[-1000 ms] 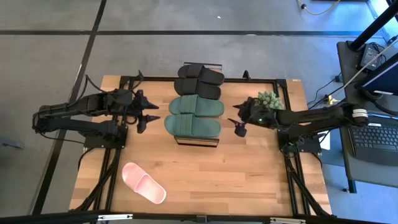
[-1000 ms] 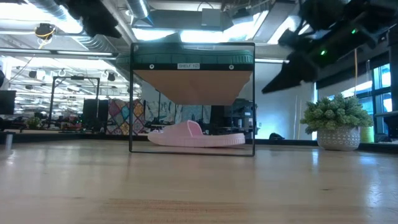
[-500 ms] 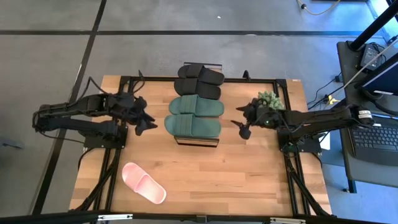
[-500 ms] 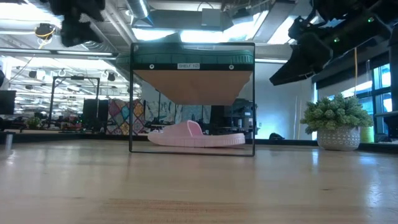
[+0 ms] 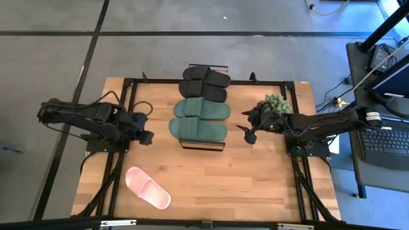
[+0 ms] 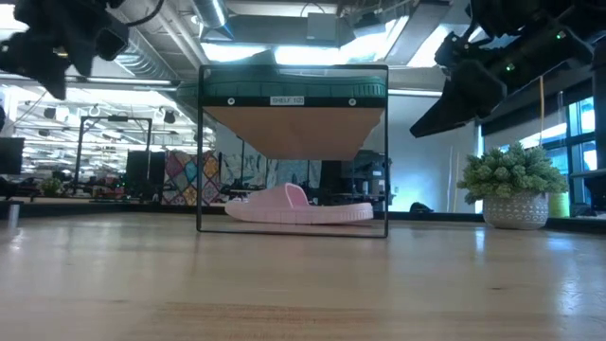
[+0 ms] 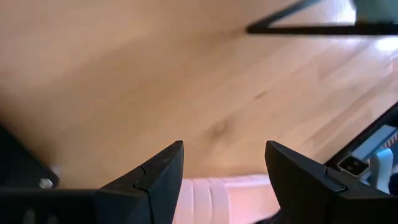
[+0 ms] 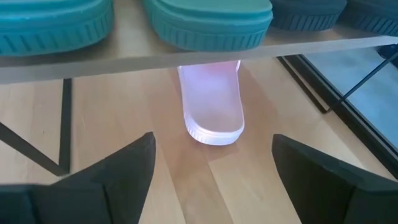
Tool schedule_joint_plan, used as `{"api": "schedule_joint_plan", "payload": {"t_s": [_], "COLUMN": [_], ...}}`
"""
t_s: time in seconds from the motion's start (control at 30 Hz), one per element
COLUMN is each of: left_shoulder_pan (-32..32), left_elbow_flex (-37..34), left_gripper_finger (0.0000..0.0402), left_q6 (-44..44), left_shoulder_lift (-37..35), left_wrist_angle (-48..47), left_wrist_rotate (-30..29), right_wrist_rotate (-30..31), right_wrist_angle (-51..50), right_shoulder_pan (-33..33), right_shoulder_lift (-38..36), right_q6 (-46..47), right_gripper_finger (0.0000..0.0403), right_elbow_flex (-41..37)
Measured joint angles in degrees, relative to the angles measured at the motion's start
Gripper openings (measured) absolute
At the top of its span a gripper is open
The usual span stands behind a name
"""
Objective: Pick and place slides into the shelf
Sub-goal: Put the pink slipper under the shelf
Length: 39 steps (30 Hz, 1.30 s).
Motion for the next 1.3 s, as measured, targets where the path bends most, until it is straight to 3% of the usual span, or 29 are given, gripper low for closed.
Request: {"api": "schedule_joint_plan", "payload": {"t_s": [0.27, 0.47, 0.57, 0.97, 1.3], "left_shoulder_pan": [-8.29, -12.43, -14.38, -22.01, -25.94], "left_elbow_flex": [-10.1, -18.04, -19.81, -21.27, -21.27], "left_gripper_finger": [0.0215, 0.0215, 0.0215, 0.0215, 0.0215], "left_q6": [-15.54, -20.53, -24.09, -37.71, -47.68], "left_shoulder_lift": [0.09, -1.43, -1.41, -0.51, 5.35], "left_wrist_angle": [3.4, 18.02, 18.48, 21.3, 28.28], "left_wrist_rotate": [6.61, 7.78, 8.01, 7.82, 9.06], "right_wrist_rotate": [0.0, 0.0, -0.02, -0.02, -0.02], "right_wrist_angle": [0.18, 0.87, 1.48, 1.56, 1.5], "right_shoulder_pan": [0.0, -0.03, -0.04, -0.04, -0.04], "right_shoulder_lift": [1.78, 3.02, 3.39, 3.84, 4.49], "right_q6": [-1.36, -2.71, -2.71, -2.71, -2.73], "right_gripper_finger": [0.0317, 0.0317, 0.0317, 0.0317, 0.0317], "right_elbow_flex": [0.0, 0.0, 0.0, 0.0, -0.02]}}
